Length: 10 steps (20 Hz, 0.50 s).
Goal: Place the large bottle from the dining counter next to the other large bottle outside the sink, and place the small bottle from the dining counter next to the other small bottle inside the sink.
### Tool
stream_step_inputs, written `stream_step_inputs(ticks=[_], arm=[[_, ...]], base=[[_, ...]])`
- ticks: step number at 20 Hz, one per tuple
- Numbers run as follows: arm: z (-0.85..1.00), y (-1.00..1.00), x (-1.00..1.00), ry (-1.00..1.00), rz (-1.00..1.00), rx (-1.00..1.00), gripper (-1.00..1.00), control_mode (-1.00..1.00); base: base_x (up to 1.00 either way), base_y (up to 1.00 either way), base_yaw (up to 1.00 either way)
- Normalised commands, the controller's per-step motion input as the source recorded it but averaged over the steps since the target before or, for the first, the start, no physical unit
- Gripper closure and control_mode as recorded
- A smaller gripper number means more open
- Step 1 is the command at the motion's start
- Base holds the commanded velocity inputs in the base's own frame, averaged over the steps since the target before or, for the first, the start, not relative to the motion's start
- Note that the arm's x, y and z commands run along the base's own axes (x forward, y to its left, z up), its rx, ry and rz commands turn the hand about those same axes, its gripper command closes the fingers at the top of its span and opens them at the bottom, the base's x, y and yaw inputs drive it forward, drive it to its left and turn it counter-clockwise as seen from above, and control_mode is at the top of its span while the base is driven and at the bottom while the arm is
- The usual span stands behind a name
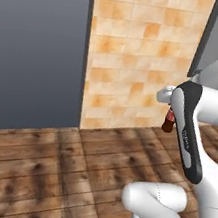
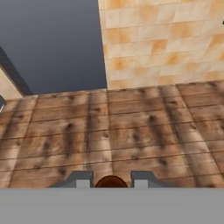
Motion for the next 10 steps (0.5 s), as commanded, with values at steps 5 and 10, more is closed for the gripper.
stream_step_inputs(ticks=[5, 10], arm=[[0.00, 0.00, 0.00, 0.00, 0.00, 0.00, 1.00, 1.00], [0.00, 0.00, 0.00, 0.00, 0.00, 0.00, 1.00, 1.00]], base=[[0.00, 0.00, 0.25], [0.00, 0.00, 0.25]])
